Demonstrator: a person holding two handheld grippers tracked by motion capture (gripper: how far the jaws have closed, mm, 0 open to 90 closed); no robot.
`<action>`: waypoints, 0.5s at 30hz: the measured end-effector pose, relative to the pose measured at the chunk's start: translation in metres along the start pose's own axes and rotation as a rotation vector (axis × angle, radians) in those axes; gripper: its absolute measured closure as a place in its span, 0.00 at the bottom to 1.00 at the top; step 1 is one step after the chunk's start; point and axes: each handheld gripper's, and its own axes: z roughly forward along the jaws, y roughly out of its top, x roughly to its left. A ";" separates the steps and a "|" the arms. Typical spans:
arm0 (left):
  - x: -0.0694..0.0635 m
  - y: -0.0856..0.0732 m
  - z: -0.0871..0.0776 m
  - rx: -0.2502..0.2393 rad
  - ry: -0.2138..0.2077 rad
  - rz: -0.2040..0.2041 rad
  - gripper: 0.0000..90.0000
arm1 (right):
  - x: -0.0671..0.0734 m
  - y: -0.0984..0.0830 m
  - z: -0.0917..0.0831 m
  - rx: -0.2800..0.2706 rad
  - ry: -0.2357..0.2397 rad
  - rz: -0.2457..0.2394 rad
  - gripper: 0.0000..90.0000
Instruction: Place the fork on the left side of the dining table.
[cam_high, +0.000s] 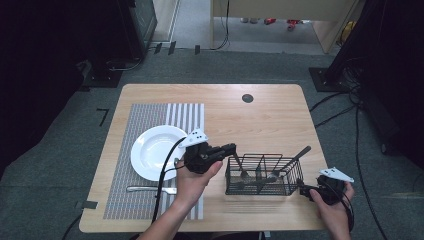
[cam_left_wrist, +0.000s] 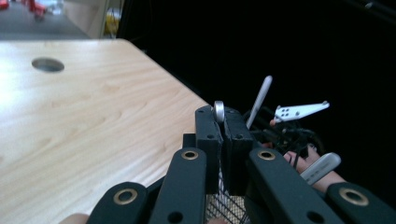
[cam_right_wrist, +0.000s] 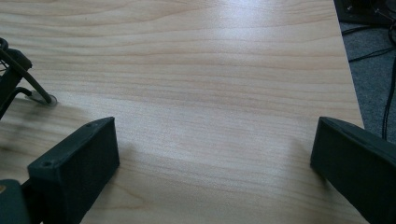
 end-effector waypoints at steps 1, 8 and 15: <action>0.000 0.002 -0.003 -0.012 -0.006 -0.001 0.99 | 0.000 0.000 0.000 0.000 0.000 0.001 0.01; 0.000 0.019 -0.018 -0.063 0.002 0.009 0.99 | 0.000 0.000 0.000 0.000 0.000 0.000 0.01; 0.004 0.034 -0.035 -0.128 0.008 -0.017 0.99 | 0.000 0.000 0.000 0.000 0.000 -0.001 0.01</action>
